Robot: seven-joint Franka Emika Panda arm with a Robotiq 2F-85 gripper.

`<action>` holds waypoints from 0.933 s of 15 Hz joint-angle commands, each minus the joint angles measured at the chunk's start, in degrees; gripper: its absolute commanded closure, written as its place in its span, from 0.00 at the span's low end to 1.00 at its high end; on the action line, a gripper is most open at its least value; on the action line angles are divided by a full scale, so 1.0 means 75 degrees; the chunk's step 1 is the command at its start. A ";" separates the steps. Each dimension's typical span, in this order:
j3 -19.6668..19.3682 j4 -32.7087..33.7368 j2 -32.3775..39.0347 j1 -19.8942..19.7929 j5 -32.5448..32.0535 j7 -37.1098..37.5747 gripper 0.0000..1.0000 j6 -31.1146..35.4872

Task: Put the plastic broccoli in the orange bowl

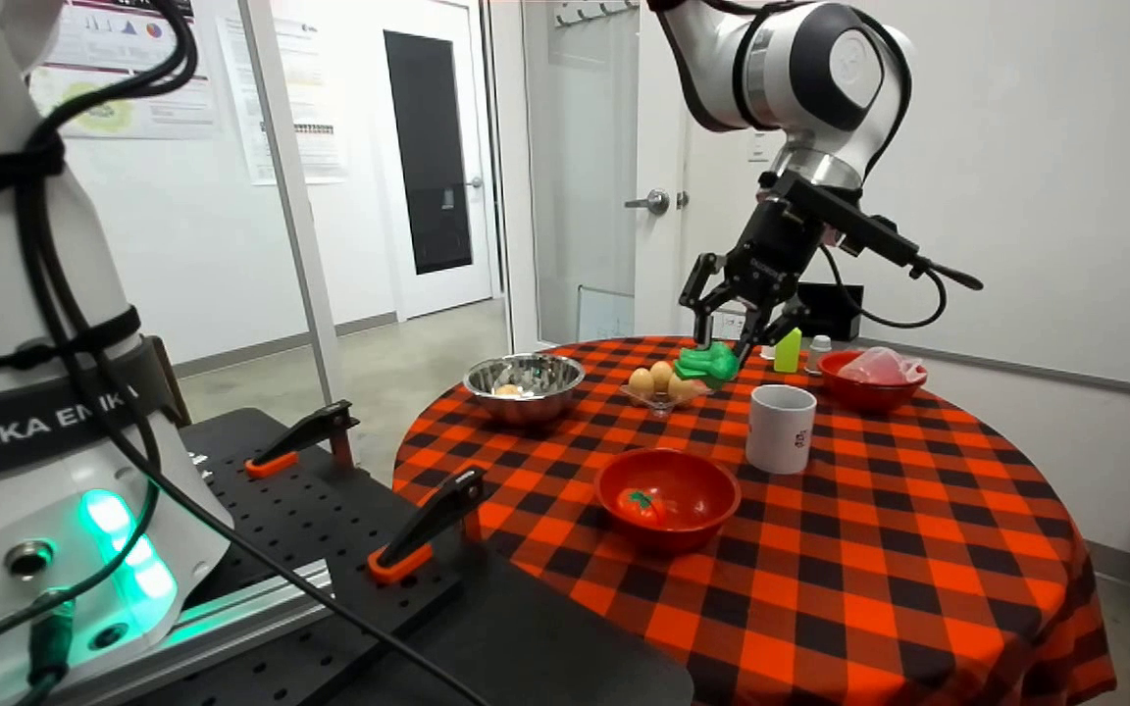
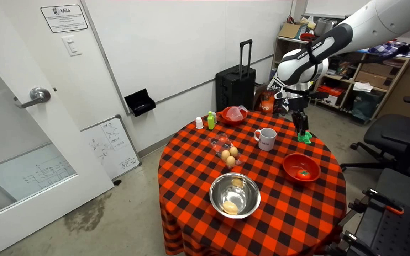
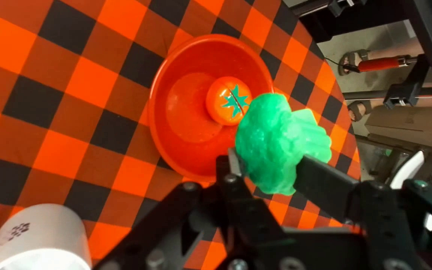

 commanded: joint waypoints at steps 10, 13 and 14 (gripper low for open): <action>-0.0123 -0.0023 0.1154 0.0260 0.0585 0.0649 0.86 0.0803; -0.0098 0.0041 0.1354 0.0240 0.0572 0.0939 0.86 0.1011; -0.0097 0.0061 0.1414 0.0228 0.0571 0.1030 0.86 0.1053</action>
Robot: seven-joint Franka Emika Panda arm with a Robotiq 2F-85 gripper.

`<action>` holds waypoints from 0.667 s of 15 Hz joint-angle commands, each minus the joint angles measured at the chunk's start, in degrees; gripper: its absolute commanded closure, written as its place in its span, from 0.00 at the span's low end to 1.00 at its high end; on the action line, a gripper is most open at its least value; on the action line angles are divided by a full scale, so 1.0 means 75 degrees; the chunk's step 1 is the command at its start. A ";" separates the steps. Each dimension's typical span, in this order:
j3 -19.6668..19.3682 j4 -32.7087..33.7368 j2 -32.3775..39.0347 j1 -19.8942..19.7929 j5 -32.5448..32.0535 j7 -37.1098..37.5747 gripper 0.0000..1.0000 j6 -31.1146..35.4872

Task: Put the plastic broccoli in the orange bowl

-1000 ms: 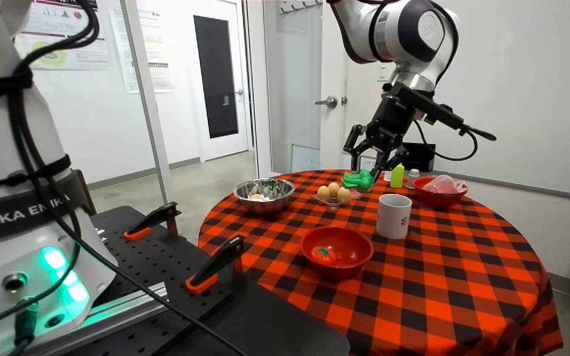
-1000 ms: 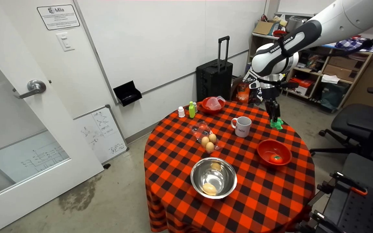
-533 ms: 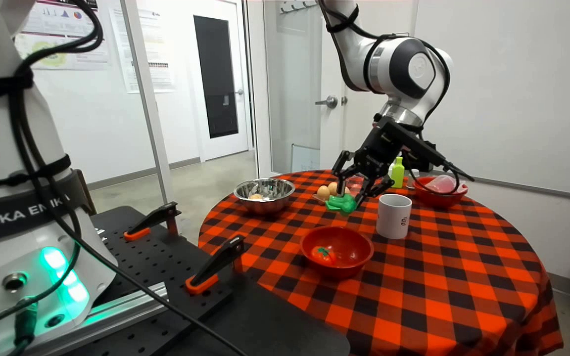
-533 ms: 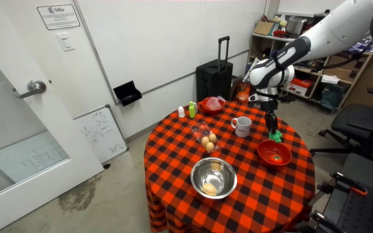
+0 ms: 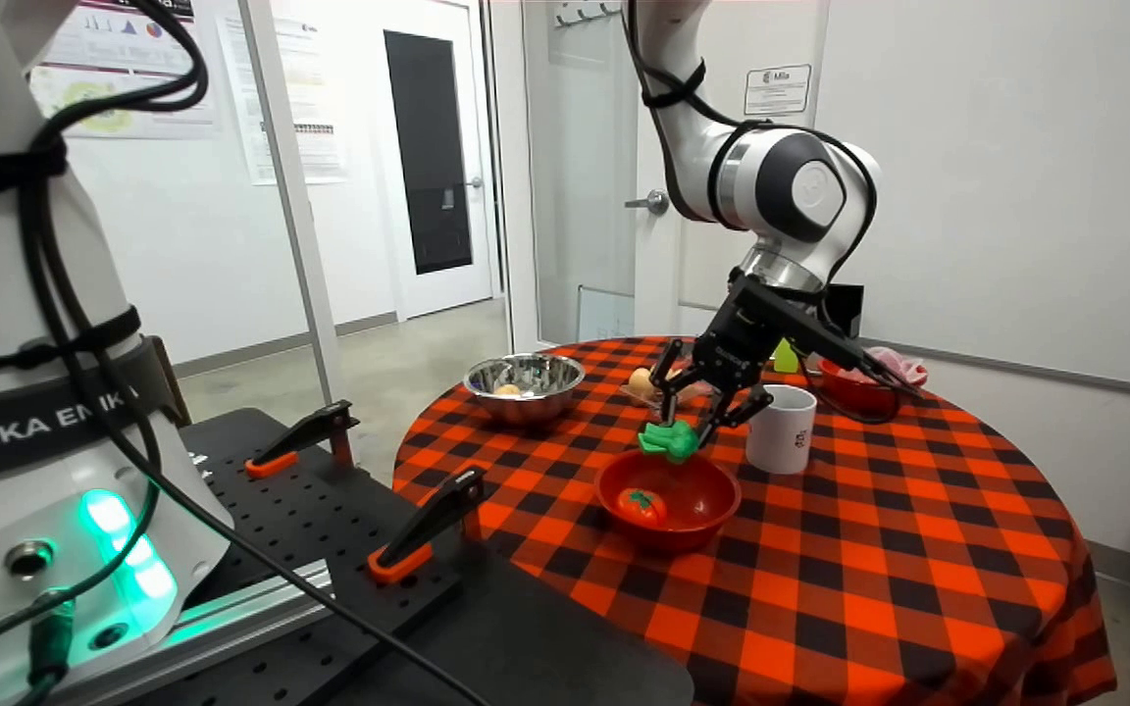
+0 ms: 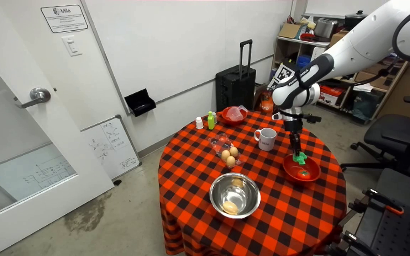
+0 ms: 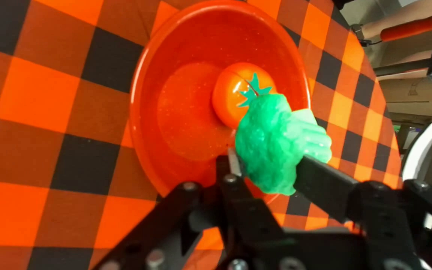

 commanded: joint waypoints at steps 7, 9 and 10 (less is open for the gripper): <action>-0.0099 0.0117 0.0395 0.0020 0.0106 0.0858 0.80 0.0191; -0.0097 0.0104 0.0451 0.0003 0.0107 0.0976 0.48 0.0167; -0.0089 0.0104 0.0479 -0.0012 0.0109 0.1017 0.41 0.0158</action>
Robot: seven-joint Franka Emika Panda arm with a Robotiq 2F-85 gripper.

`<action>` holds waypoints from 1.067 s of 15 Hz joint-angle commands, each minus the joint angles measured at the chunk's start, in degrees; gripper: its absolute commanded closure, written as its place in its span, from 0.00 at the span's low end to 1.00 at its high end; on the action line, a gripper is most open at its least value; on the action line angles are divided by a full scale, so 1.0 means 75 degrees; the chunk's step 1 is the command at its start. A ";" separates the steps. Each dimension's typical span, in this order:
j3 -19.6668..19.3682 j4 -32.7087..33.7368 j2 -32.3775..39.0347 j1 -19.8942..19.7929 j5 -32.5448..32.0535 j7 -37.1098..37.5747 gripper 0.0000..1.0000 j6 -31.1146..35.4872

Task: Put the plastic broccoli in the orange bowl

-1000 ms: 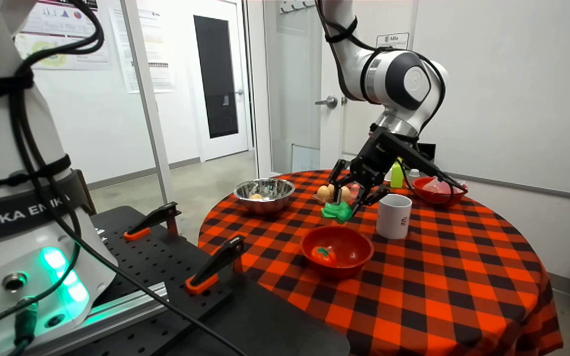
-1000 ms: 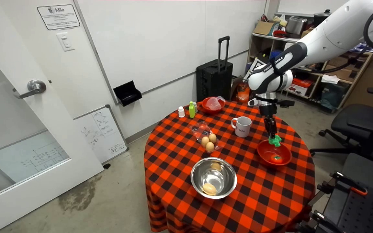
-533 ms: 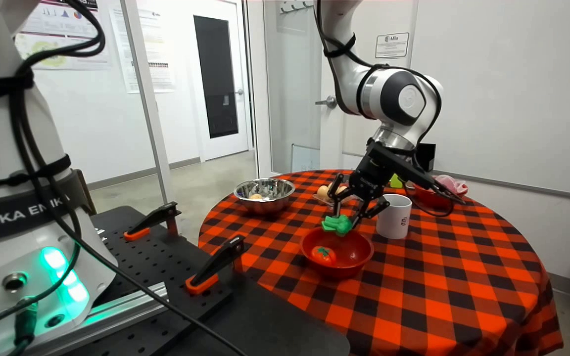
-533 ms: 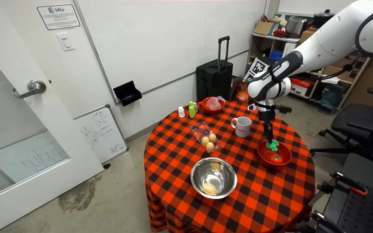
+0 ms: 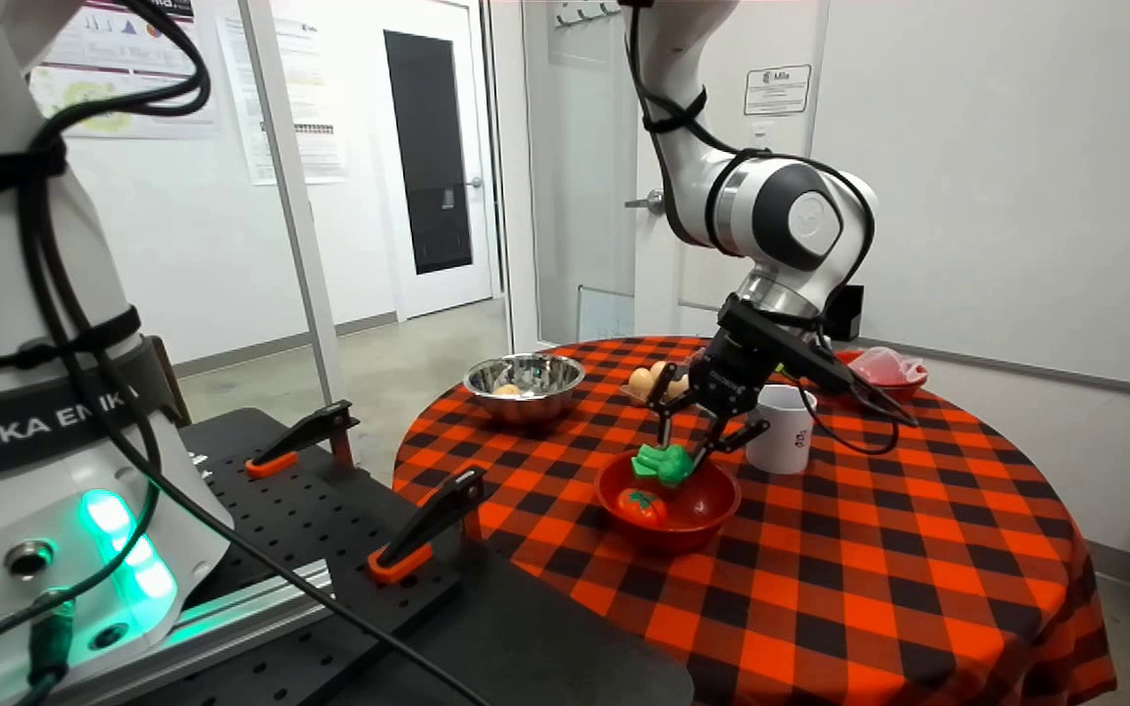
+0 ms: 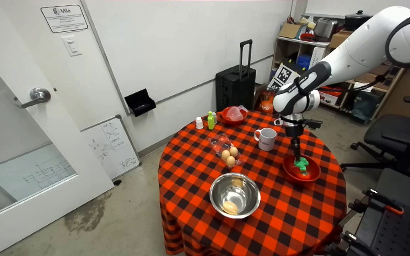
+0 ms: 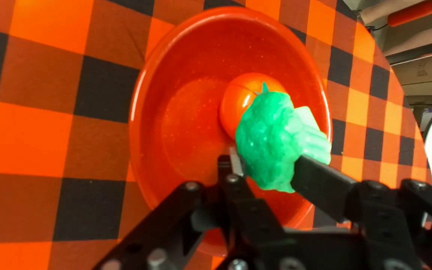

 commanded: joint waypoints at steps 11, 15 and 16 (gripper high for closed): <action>-0.0029 0.0007 0.0164 -0.0027 0.0115 0.0518 0.00 0.0062; -0.0023 -0.0099 -0.0134 -0.0103 0.0099 0.0414 0.00 -0.0014; -0.0026 -0.0150 -0.0251 -0.0119 0.0085 0.0378 0.00 -0.0036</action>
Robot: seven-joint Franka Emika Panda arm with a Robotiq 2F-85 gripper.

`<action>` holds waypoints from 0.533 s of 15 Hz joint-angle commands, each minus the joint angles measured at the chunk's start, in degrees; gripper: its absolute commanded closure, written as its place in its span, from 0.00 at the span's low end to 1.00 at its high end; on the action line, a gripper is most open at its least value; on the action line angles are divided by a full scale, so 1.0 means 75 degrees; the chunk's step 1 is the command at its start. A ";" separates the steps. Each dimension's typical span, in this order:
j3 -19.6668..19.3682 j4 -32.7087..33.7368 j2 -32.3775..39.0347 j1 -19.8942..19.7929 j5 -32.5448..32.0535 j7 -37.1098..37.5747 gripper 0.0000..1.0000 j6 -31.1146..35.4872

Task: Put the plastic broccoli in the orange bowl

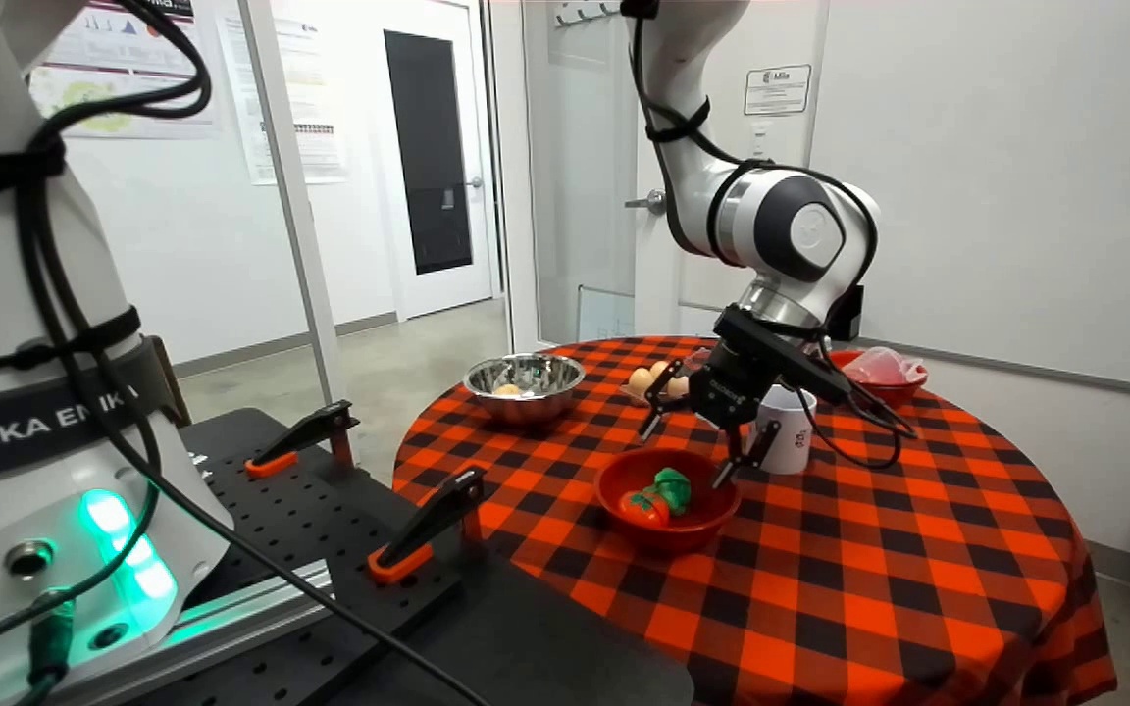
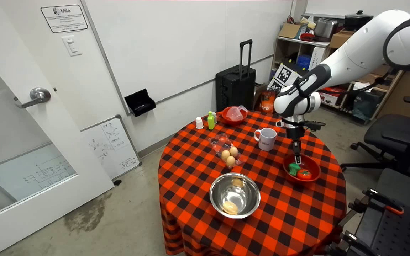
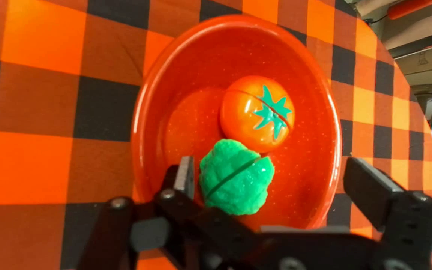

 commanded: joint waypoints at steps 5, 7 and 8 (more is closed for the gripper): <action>-0.0066 -0.0492 -0.1120 -0.0077 0.0060 -0.0107 0.00 0.0251; -0.0063 -0.0668 -0.1400 -0.0073 0.0055 -0.0220 0.00 0.0759; -0.0094 -0.0828 -0.1562 -0.0023 -0.0010 -0.0237 0.00 0.1173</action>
